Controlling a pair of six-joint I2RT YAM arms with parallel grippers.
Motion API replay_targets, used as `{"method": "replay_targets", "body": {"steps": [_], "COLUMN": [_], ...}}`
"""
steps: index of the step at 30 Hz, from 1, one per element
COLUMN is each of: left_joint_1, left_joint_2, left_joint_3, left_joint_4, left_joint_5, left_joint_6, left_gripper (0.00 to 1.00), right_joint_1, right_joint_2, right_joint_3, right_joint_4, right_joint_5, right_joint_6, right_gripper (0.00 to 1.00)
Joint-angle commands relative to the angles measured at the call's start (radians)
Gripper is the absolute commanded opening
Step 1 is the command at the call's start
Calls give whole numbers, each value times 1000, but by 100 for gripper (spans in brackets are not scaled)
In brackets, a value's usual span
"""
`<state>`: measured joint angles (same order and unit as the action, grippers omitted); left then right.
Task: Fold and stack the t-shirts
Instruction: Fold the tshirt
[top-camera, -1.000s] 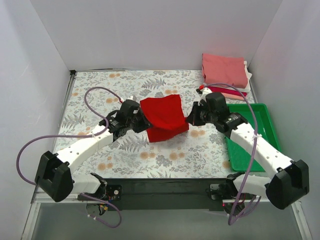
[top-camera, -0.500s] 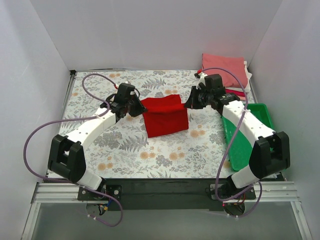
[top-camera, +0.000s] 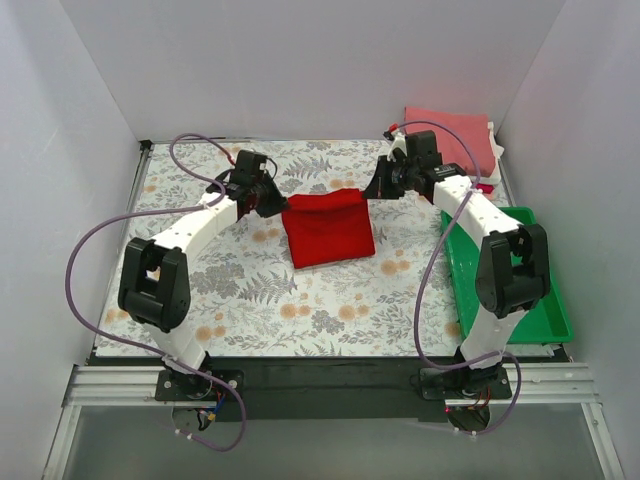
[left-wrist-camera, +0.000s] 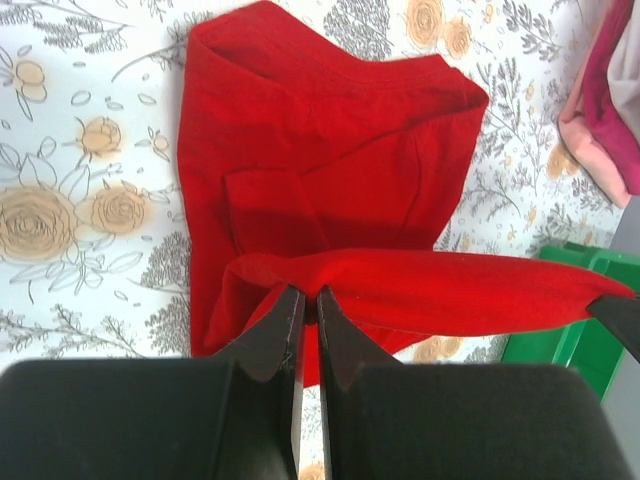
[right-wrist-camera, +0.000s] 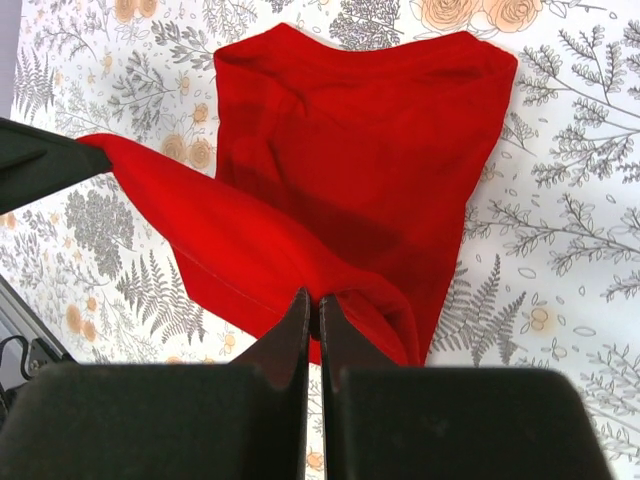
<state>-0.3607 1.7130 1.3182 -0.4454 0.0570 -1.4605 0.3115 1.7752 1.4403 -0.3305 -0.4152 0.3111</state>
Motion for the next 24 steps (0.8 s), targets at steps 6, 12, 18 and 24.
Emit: {"method": "replay_targets", "body": {"steps": [6, 12, 18, 24], "left_joint_1": [55, 92, 126, 131], "left_joint_2": [111, 238, 387, 315], "left_joint_3": [116, 200, 378, 386], "left_joint_4": [-24, -26, -91, -84], "left_joint_5": [-9, -6, -14, 32], "left_joint_6": [34, 46, 49, 65], "left_gripper": [0, 0, 19, 90], "right_joint_1": [-28, -38, -49, -63], "right_joint_2": [128, 233, 381, 363], "right_joint_3": [146, 206, 351, 376], "right_joint_4": [64, 120, 154, 143], "right_joint_5": [-54, -36, -65, -185], "right_joint_6": [-1, 8, 0, -12], "right_gripper": [1, 1, 45, 98]}}
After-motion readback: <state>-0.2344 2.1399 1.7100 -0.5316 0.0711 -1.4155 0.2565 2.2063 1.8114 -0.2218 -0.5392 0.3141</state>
